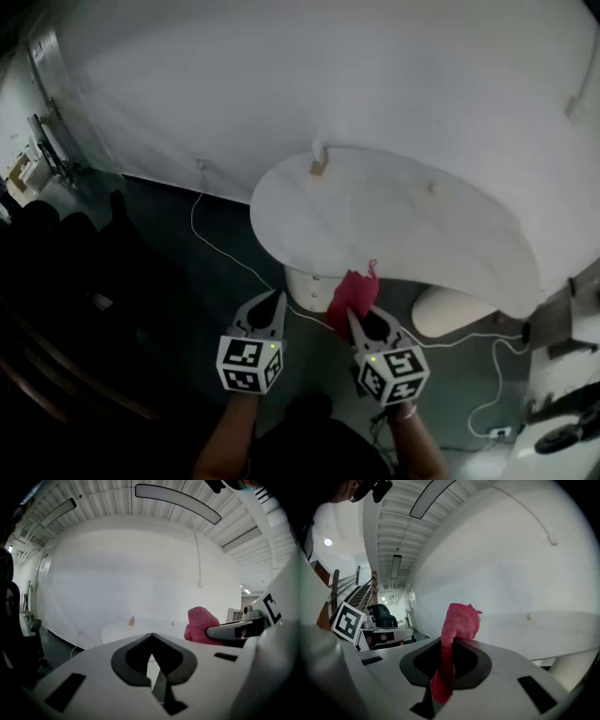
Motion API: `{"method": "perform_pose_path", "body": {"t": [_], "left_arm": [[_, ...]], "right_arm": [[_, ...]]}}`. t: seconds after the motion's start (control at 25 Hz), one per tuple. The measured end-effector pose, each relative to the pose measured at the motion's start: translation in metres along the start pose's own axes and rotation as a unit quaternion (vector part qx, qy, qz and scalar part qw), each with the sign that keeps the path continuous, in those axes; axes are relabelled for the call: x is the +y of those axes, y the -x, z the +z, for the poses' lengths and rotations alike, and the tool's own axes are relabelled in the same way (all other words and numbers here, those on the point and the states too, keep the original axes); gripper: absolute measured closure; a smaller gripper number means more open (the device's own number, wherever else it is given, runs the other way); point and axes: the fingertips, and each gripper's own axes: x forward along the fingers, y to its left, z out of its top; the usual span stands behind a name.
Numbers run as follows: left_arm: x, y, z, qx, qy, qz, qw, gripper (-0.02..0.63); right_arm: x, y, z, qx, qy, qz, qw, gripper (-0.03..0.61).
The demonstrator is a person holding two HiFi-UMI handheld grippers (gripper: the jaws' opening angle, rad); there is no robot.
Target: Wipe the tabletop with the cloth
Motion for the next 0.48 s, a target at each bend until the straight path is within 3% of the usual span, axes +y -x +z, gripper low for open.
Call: {"method": "perform_pose_path", "body": {"t": [0.48], "left_arm": [[-0.013, -0.015, 0.0, 0.002, -0.016, 0.016, 0.9997, 0.612]], "right_arm": [[-0.015, 0.002, -0.004, 0.001, -0.011, 0.011, 1.0, 0.534]]}}
